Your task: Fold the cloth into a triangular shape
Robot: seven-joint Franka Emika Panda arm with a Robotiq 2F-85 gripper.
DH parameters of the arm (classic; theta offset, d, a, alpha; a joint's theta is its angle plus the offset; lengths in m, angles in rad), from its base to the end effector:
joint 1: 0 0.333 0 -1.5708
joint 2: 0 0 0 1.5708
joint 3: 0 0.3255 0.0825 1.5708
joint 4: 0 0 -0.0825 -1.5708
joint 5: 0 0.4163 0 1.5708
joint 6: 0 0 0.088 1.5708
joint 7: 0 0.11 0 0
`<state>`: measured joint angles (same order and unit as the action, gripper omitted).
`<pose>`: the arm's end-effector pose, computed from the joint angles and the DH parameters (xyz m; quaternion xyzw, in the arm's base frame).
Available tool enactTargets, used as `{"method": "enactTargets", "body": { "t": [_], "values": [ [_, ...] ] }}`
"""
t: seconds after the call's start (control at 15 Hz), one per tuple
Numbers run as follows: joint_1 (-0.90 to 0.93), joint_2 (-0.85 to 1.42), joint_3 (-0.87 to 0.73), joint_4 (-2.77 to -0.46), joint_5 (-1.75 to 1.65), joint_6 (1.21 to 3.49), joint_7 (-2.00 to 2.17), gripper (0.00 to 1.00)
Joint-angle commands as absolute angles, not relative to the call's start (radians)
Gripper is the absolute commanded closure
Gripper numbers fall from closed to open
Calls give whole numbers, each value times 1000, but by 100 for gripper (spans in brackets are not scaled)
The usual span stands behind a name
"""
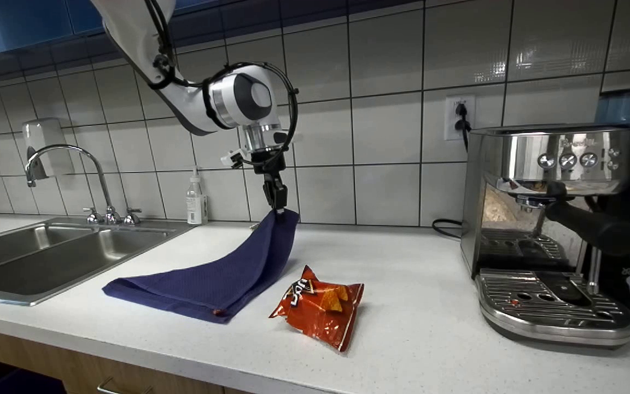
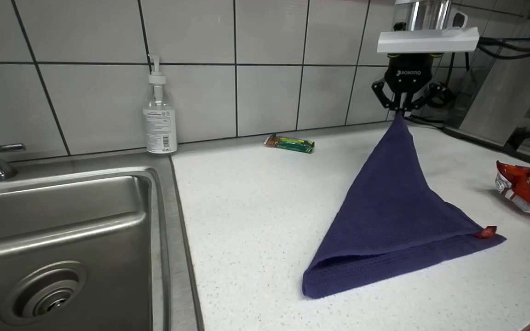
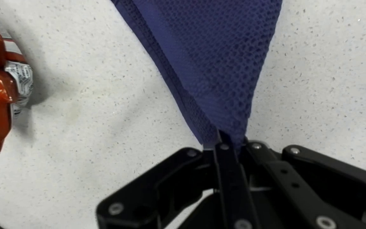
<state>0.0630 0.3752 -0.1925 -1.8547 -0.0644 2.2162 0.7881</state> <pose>0.6574 -0.0808 0.3092 0.9061 -0.4187 0.0159 0.0587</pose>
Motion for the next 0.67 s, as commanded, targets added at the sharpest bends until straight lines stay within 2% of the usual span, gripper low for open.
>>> {"method": "enactTargets", "body": {
  "t": [0.0,0.6],
  "values": [
    [81,275,-177,-1954,-109,2242,842,99],
    [107,126,-111,-2094,-179,2247,928,99]
  ]
}}
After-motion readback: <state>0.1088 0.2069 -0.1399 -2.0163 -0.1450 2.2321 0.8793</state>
